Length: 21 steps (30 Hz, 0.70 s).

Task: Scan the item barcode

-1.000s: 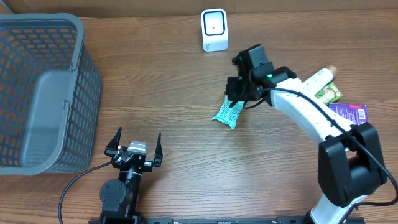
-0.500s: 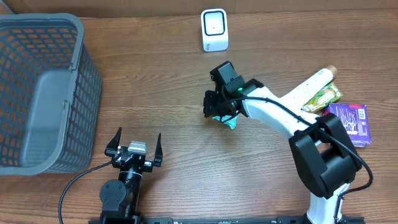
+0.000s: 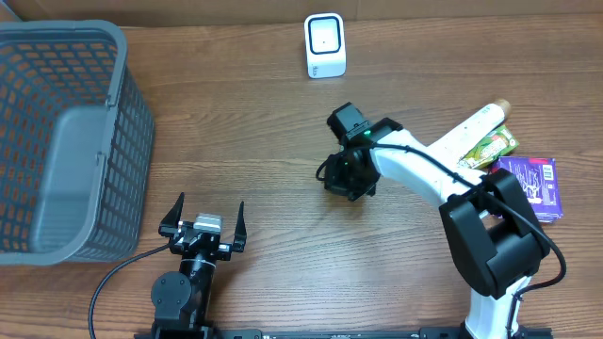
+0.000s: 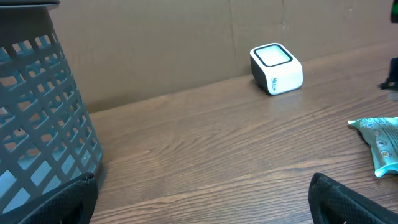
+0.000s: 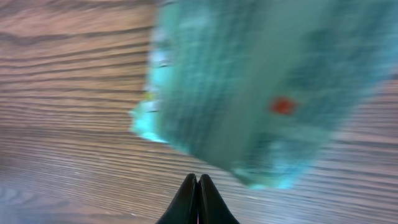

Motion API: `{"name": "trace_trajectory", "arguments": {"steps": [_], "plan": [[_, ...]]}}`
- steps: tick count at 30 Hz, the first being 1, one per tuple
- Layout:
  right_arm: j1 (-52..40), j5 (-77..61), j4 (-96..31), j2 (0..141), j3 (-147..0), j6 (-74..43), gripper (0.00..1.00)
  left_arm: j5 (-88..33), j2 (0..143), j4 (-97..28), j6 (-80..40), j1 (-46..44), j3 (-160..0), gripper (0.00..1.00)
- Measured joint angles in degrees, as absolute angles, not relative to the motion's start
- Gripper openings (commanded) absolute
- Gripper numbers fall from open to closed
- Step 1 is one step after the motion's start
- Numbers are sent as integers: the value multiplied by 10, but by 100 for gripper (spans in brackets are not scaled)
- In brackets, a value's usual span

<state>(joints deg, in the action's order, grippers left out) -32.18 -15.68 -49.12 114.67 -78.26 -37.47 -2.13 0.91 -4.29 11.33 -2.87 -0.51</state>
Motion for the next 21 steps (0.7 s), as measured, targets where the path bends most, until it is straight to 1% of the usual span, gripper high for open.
{"name": "trace_trajectory", "arguments": {"steps": [4,8,12,13,14,15,16,18,20,21], "plan": [[-285,-151,-524,1147,-783,-347,4,-21,9,-43,113,-29,-5,100],[-249,-99,-535,1147,-783,-327,4,-21,9,-43,113,-29,-5,100],[-223,3,-484,1147,-782,-296,6,-21,9,-43,113,-29,-5,100],[-221,16,-466,1147,-782,-284,9,-21,9,-43,113,-29,-5,100],[-220,25,-460,1147,-783,-269,19,-21,9,-43,113,-29,-5,100],[-220,29,-462,1147,-785,-264,45,-21,9,-43,113,-29,-5,100],[-218,27,-469,1147,-787,-253,55,-21,9,-43,113,-29,-5,100],[-216,5,-491,1147,-796,-247,66,-21,9,-43,113,-29,-5,100],[-209,-28,-511,1147,-812,-236,71,-21,9,-43,113,-29,-5,100],[-201,-50,-517,1147,-821,-235,71,-21,9,-43,113,-29,-5,100]]}}
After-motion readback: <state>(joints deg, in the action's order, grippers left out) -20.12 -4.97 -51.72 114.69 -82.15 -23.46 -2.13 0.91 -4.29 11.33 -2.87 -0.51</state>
